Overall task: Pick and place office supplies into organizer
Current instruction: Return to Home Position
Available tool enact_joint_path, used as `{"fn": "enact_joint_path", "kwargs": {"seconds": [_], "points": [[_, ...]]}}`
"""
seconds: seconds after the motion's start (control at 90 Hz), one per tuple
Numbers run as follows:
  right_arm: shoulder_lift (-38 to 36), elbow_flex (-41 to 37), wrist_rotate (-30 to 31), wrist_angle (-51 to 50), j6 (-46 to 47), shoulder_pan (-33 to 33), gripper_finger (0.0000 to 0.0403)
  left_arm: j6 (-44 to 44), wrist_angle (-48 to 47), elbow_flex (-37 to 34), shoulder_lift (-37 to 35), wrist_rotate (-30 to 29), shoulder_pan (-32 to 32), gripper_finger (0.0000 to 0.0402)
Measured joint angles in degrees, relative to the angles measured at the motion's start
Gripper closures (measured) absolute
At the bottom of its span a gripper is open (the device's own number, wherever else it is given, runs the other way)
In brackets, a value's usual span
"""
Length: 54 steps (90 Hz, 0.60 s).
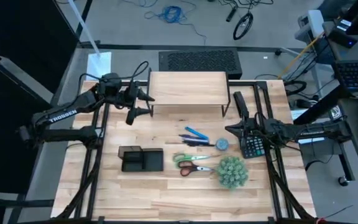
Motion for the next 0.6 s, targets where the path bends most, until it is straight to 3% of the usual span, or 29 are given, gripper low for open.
{"fn": "enact_joint_path", "kwargs": {"seconds": [0.111,0.278,0.6], "points": [[-3.85,0.08,-4.28,-4.19,-1.25,0.00,0.0401,1.19,0.00,0.00,0.00,0.02,-0.64,0.0160],[-8.92,0.23,-5.57,-7.70,-3.36,-0.33,0.0401,1.36,-0.09,0.00,0.00,0.02,-0.96,0.0160],[-8.30,0.25,-5.78,-7.69,-3.43,-3.04,0.0401,-0.41,3.92,-2.54,-0.01,3.44,-2.21,0.0160]]}}
